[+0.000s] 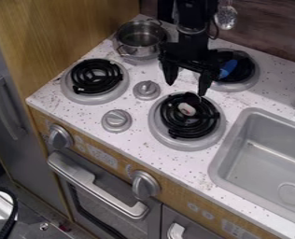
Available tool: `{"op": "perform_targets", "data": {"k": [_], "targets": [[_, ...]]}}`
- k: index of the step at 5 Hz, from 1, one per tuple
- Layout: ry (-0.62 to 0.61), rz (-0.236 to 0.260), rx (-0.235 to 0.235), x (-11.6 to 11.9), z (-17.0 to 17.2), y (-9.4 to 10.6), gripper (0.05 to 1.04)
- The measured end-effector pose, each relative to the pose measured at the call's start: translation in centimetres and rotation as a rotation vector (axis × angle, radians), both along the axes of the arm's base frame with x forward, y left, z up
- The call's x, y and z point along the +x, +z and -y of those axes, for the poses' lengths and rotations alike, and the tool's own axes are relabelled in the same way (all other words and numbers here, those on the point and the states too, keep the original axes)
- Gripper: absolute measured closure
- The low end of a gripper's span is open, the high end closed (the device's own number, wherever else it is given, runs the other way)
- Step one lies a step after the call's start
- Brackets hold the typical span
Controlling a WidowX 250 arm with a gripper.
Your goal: Move the object to the center of the burners
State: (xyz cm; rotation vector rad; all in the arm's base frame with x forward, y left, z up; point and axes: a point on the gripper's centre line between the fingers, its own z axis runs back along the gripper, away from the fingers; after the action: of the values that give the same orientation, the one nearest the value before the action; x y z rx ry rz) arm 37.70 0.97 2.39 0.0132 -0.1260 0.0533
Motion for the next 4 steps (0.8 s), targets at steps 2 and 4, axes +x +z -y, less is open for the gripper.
{"op": "perform_targets", "data": {"k": [2, 4], "targets": [[0.016, -0.076, -0.036, -0.7, 0.5, -4.1, 0.087], [0.041, -0.072, -0.084, 0.7, 1.0, -6.2, 0.134]]}}
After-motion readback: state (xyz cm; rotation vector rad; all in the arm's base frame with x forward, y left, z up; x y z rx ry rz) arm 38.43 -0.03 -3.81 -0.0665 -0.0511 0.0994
